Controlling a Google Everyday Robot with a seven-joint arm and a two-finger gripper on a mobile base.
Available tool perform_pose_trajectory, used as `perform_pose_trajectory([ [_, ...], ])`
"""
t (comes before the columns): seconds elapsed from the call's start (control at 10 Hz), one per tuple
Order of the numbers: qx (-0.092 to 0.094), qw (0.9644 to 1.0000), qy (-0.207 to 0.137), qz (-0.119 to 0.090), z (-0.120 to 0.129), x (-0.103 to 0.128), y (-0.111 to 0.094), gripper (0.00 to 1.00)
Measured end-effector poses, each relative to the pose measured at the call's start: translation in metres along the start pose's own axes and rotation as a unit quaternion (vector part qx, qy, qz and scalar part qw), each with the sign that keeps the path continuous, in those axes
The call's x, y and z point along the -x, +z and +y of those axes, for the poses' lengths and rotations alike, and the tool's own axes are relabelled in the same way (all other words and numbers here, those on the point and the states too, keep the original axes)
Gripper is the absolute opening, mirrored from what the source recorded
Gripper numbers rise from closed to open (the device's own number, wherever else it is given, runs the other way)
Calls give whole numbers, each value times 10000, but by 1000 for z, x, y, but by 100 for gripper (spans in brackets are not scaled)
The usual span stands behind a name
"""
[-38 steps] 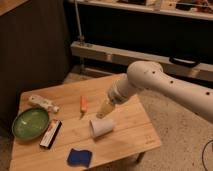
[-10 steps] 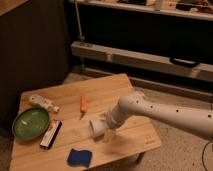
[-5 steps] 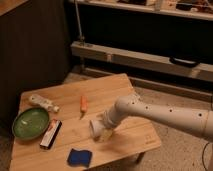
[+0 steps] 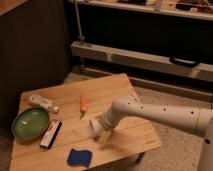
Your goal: Pick up the ceramic cup
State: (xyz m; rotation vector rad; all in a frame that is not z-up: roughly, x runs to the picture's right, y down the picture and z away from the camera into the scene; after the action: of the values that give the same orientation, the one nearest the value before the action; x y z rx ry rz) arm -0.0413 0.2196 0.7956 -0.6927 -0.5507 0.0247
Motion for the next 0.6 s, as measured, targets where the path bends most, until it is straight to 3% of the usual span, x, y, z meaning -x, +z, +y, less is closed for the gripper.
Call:
perform_pose_trajectory([
  [0.6, 235, 9988, -232, 367, 20, 3, -6, 7],
])
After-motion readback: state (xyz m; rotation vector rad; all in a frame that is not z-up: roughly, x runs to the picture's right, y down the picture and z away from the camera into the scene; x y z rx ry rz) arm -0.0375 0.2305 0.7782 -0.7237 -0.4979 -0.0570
